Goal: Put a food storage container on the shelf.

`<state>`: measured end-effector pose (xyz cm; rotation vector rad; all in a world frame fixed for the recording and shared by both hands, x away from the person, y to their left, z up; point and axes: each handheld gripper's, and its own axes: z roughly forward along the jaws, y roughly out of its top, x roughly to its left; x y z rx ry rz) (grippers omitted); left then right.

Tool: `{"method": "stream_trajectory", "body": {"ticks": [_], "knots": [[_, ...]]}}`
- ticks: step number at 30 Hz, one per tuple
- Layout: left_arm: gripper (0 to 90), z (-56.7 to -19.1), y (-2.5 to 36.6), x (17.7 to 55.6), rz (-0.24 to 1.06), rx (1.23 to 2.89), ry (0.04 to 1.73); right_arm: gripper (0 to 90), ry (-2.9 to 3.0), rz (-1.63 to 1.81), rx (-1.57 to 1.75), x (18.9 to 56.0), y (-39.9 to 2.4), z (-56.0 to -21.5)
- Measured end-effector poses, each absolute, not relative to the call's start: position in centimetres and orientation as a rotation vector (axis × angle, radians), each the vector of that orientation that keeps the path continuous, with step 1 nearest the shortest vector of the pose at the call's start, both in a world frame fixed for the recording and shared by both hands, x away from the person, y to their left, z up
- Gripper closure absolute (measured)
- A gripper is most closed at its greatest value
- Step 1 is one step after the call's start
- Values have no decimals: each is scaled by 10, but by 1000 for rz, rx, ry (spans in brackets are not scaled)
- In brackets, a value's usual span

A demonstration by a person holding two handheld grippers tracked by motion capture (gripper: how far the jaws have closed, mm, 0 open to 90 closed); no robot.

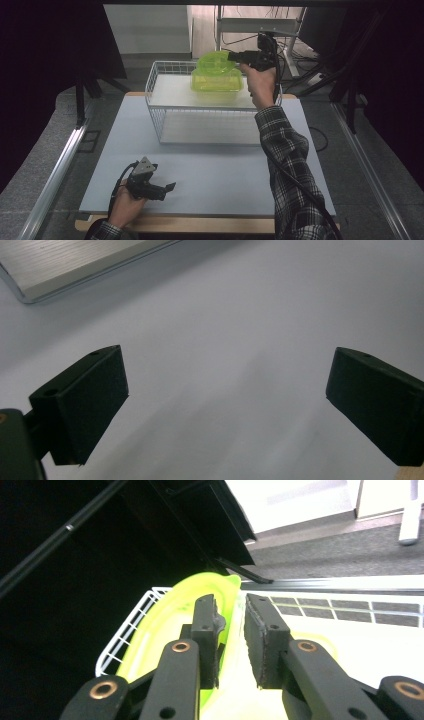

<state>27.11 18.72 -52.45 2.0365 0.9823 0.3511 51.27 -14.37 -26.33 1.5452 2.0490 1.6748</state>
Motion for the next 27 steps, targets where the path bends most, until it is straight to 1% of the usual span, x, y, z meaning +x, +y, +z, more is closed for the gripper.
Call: {"method": "stream_trajectory", "body": {"ticks": [5,19,27], "knots": [[33,-525,187,271,359,2042,978,672,2062,1659,1545,512,-144,-268],[33,-525,186,271,367,2054,972,430,2091,1624,1433,502,-153,-262],[33,-526,185,271,370,2061,968,320,2109,1588,1356,492,-158,-259]]}}
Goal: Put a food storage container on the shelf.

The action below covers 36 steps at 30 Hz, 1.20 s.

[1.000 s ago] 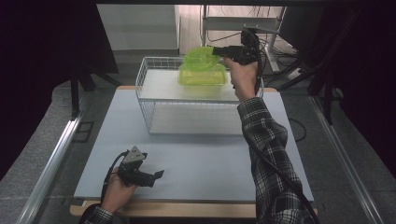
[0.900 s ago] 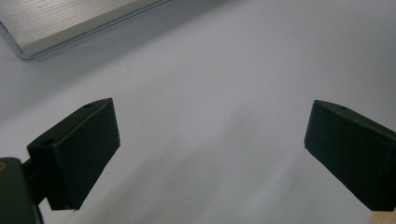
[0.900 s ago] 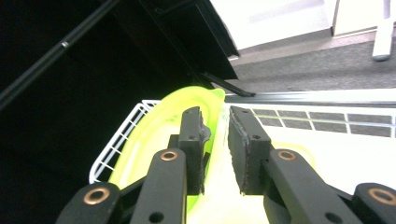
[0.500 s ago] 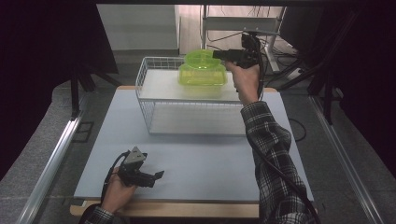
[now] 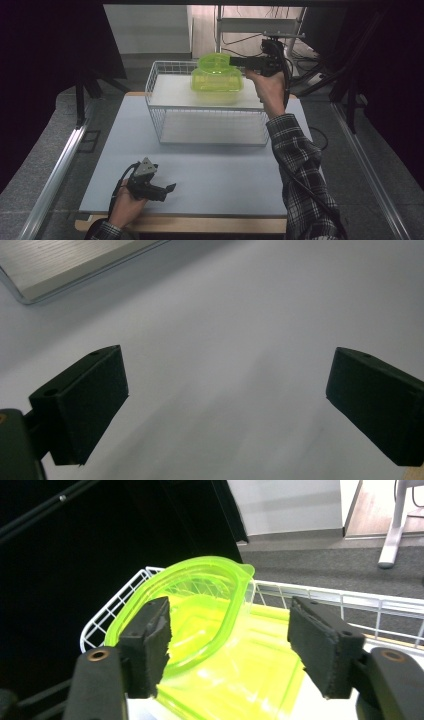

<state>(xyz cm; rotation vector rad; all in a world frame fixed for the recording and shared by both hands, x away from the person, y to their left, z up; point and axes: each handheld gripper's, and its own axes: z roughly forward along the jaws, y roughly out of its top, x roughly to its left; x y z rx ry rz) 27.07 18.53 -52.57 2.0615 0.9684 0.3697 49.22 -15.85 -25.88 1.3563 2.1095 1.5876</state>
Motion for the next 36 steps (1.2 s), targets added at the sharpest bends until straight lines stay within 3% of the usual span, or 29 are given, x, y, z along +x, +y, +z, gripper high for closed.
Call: {"method": "stream_trajectory", "body": {"ticks": [15,36], "knots": [[33,-526,185,271,374,2067,969,160,2161,1536,1214,470,-159,-264],[34,-527,183,270,379,2080,967,82,2231,1509,1134,446,-161,-287]]}}
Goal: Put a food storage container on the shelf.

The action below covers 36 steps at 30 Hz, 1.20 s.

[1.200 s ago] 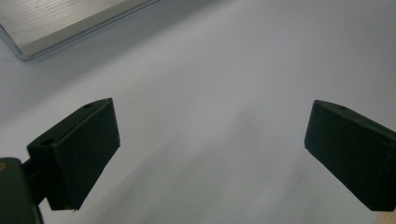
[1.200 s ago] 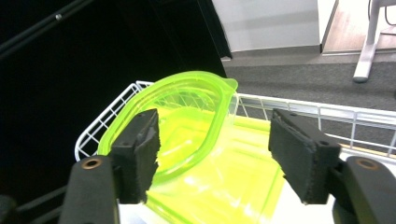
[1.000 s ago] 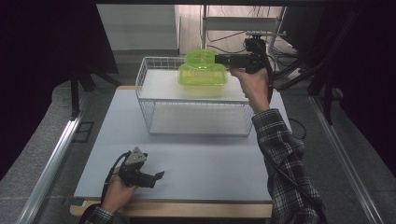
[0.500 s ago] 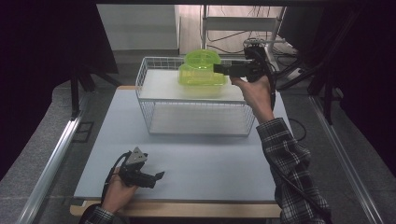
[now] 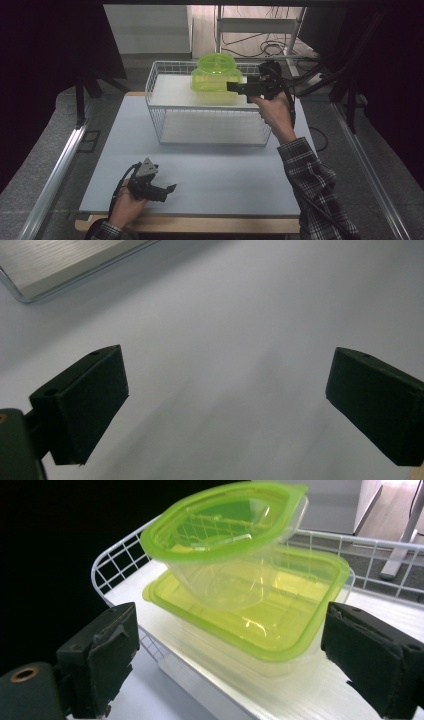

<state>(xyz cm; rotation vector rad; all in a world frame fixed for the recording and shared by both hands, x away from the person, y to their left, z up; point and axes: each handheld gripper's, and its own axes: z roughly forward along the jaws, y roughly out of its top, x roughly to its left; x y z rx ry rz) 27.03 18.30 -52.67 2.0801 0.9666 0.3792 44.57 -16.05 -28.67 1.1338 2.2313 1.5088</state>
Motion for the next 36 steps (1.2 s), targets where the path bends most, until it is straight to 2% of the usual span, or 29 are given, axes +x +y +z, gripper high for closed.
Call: {"method": "stream_trajectory", "body": {"ticks": [16,36], "knots": [[34,-527,182,270,378,2088,956,36,2298,1388,997,425,-161,-309],[35,-527,181,270,384,2097,953,19,2362,1361,935,396,-159,-343]]}}
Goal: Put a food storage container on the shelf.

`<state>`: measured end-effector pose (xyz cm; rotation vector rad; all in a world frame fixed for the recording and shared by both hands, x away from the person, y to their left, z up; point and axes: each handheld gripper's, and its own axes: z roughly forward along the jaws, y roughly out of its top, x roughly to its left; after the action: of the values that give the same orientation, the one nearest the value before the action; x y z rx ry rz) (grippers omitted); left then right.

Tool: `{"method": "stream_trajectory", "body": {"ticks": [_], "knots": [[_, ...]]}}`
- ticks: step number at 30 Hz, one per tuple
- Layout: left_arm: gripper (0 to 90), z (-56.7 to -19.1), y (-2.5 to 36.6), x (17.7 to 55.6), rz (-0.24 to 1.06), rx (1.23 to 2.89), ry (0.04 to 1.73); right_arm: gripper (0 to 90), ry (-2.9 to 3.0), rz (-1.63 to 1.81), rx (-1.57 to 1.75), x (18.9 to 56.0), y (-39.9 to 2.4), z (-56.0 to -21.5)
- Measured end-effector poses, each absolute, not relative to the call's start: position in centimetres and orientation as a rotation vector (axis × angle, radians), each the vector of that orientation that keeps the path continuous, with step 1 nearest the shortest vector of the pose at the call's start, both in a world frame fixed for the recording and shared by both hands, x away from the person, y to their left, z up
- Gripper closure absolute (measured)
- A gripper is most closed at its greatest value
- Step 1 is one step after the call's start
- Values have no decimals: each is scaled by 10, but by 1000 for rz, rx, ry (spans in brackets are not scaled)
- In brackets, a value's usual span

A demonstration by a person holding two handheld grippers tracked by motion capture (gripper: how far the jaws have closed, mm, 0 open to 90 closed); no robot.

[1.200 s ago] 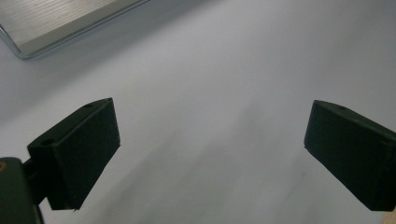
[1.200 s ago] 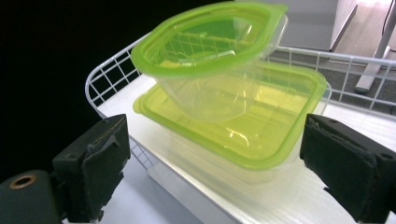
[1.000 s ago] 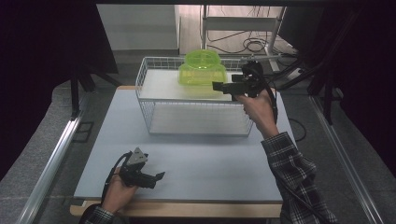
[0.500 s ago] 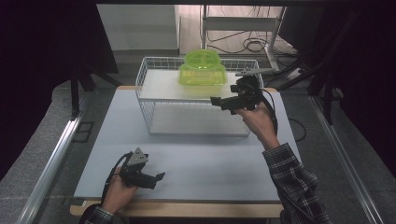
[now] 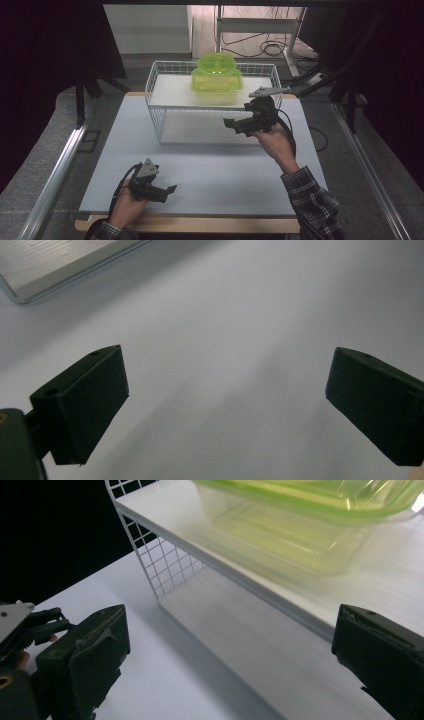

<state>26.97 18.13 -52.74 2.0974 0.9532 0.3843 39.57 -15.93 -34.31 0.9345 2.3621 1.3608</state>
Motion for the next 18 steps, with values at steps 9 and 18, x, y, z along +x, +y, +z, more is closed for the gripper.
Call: {"method": "stream_trajectory", "body": {"ticks": [9,18], "knots": [[35,-528,181,270,384,2106,950,9,2377,1362,922,384,-161,-358],[36,-528,180,270,386,2113,949,9,2379,1371,935,373,-168,-379]]}}
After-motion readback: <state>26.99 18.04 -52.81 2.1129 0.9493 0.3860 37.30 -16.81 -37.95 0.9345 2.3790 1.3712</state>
